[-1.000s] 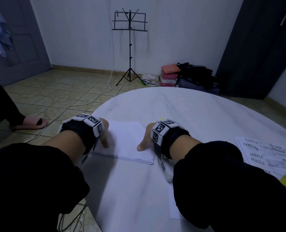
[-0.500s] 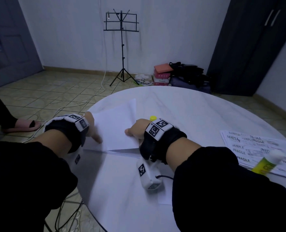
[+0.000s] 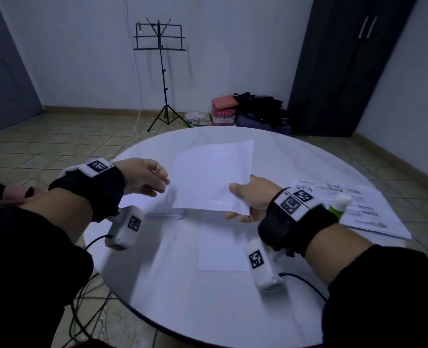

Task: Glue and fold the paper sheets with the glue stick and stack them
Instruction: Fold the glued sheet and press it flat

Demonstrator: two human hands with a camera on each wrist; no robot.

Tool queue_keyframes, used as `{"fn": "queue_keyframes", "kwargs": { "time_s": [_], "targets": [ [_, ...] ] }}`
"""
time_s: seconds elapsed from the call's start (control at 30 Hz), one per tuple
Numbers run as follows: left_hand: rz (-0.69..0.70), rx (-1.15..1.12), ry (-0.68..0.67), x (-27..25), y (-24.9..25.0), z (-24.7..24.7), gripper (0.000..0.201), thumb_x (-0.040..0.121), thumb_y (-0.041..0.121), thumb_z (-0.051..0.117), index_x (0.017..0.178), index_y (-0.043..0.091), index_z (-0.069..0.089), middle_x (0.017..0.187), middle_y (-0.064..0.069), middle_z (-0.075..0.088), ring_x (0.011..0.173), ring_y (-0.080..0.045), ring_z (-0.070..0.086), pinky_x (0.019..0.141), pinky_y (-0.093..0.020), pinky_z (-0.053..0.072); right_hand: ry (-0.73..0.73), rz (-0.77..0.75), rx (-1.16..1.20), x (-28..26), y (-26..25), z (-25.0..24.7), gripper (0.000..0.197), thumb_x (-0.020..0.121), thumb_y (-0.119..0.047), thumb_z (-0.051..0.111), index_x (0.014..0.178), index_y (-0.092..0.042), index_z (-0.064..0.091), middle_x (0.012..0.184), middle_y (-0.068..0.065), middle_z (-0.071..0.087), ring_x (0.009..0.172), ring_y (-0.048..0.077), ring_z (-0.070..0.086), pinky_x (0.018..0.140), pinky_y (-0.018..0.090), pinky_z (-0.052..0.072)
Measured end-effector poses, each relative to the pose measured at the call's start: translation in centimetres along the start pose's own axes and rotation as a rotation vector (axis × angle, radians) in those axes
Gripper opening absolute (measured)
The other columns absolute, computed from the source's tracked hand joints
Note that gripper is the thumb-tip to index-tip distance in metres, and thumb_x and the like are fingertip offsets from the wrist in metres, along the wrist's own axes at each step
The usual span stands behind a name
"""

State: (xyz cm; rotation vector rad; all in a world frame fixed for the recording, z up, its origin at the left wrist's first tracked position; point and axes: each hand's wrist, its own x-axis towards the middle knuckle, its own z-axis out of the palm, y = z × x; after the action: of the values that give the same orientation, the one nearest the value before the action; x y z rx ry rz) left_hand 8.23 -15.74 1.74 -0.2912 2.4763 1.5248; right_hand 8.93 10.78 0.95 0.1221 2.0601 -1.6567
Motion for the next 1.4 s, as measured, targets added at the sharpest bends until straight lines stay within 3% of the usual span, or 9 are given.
{"fn": "queue_keyframes", "kwargs": {
  "time_s": [0.23, 0.37, 0.53, 1.0, 1.13, 1.2, 1.27, 1.33, 1.4],
  "targets": [
    [-0.114, 0.026, -0.136, -1.0, 1.6, 7.3, 0.021, 0.091, 0.012, 0.062, 0.077, 0.013, 0.047, 0.087, -0.007, 0.051, 0.072, -0.022, 0.058, 0.054, -0.028, 0.045, 0.017, -0.021, 0.134, -4.8, 4.0, -6.0, 0.023, 0.099, -0.027, 0.05, 0.12, -0.02, 0.05, 0.12, 0.005, 0.062, 0.055, 0.023, 0.065, 0.043, 0.019, 0.034],
    [-0.174, -0.083, -0.16, -1.7, 2.3, 10.0, 0.01, 0.095, 0.015, 0.054, 0.094, 0.009, 0.046, 0.1, -0.016, 0.051, 0.073, -0.03, 0.059, 0.059, -0.032, 0.044, 0.04, -0.034, 0.227, -6.4, 4.7, -7.5, 0.011, 0.097, -0.025, 0.052, 0.107, -0.023, 0.054, 0.104, -0.003, 0.063, 0.047, 0.021, 0.059, 0.046, 0.019, 0.028],
    [-0.247, -0.185, -0.233, -2.4, 2.6, 11.4, 0.017, 0.095, 0.011, 0.042, 0.108, 0.002, 0.046, 0.117, -0.023, 0.058, 0.084, -0.031, 0.062, 0.067, -0.034, 0.046, 0.09, -0.015, 0.29, -7.0, 5.8, -8.6, 0.024, 0.096, -0.023, 0.053, 0.119, -0.017, 0.051, 0.097, 0.004, 0.062, 0.041, 0.019, 0.055, 0.037, 0.014, 0.026],
    [-0.28, -0.481, -0.404, -4.1, 2.8, 14.1, 0.037, 0.086, 0.013, 0.028, 0.114, -0.003, 0.046, 0.096, -0.021, 0.056, 0.084, -0.037, 0.065, 0.079, -0.043, 0.056, -0.018, -0.07, 0.492, -7.2, 6.3, -8.8, 0.009, 0.093, -0.023, 0.056, 0.096, -0.017, 0.049, 0.079, 0.003, 0.056, 0.038, 0.012, 0.046, 0.035, 0.011, 0.023],
    [-0.201, -0.539, -0.284, -4.4, 2.8, 13.7, 0.021, 0.091, 0.003, 0.04, 0.107, 0.001, 0.053, 0.102, -0.018, 0.061, 0.079, -0.025, 0.065, 0.06, -0.03, 0.058, 0.135, -0.002, 0.343, -6.2, 7.1, -9.2, 0.022, 0.091, -0.018, 0.061, 0.11, -0.015, 0.05, 0.092, 0.003, 0.057, 0.037, 0.012, 0.049, 0.033, 0.011, 0.022],
    [-0.136, -0.514, -0.131, -4.0, 2.0, 13.2, 0.055, 0.088, -0.009, 0.052, 0.137, 0.01, 0.037, 0.112, -0.013, 0.06, 0.079, -0.024, 0.062, 0.053, -0.031, 0.057, 0.209, 0.035, 0.154, -5.8, 7.5, -9.4, 0.034, 0.091, -0.014, 0.062, 0.122, -0.01, 0.05, 0.107, 0.006, 0.056, 0.038, 0.012, 0.055, 0.034, 0.013, 0.025],
    [-0.068, -0.382, -0.046, -3.7, 1.0, 12.6, 0.088, 0.083, -0.012, 0.06, 0.149, 0.024, 0.016, 0.1, -0.009, 0.061, 0.082, -0.026, 0.062, 0.069, -0.037, 0.057, 0.234, 0.058, -0.012, -5.7, 7.6, -9.5, 0.036, 0.09, -0.008, 0.061, 0.124, -0.005, 0.05, 0.1, 0.009, 0.059, 0.04, 0.01, 0.058, 0.037, 0.015, 0.03],
    [-0.013, -0.194, -0.04, -4.1, 0.3, 12.2, 0.082, 0.08, -0.008, 0.068, 0.14, 0.03, 0.027, 0.083, -0.009, 0.056, 0.078, -0.026, 0.06, 0.079, -0.04, 0.054, 0.228, 0.082, -0.114, -5.8, 7.5, -9.4, 0.034, 0.088, -0.002, 0.06, 0.121, 0.0, 0.051, 0.087, 0.01, 0.06, 0.039, 0.01, 0.059, 0.039, 0.017, 0.034],
    [0.04, 0.002, -0.077, -4.7, 0.1, 12.0, 0.055, 0.08, -0.002, 0.071, 0.119, 0.025, 0.045, 0.077, -0.008, 0.05, 0.073, -0.024, 0.056, 0.073, -0.036, 0.053, 0.22, 0.11, -0.238, -6.1, 7.2, -9.3, 0.034, 0.086, -0.002, 0.064, 0.119, 0.003, 0.054, 0.087, 0.012, 0.064, 0.043, 0.012, 0.061, 0.037, 0.017, 0.036]
  ]
}}
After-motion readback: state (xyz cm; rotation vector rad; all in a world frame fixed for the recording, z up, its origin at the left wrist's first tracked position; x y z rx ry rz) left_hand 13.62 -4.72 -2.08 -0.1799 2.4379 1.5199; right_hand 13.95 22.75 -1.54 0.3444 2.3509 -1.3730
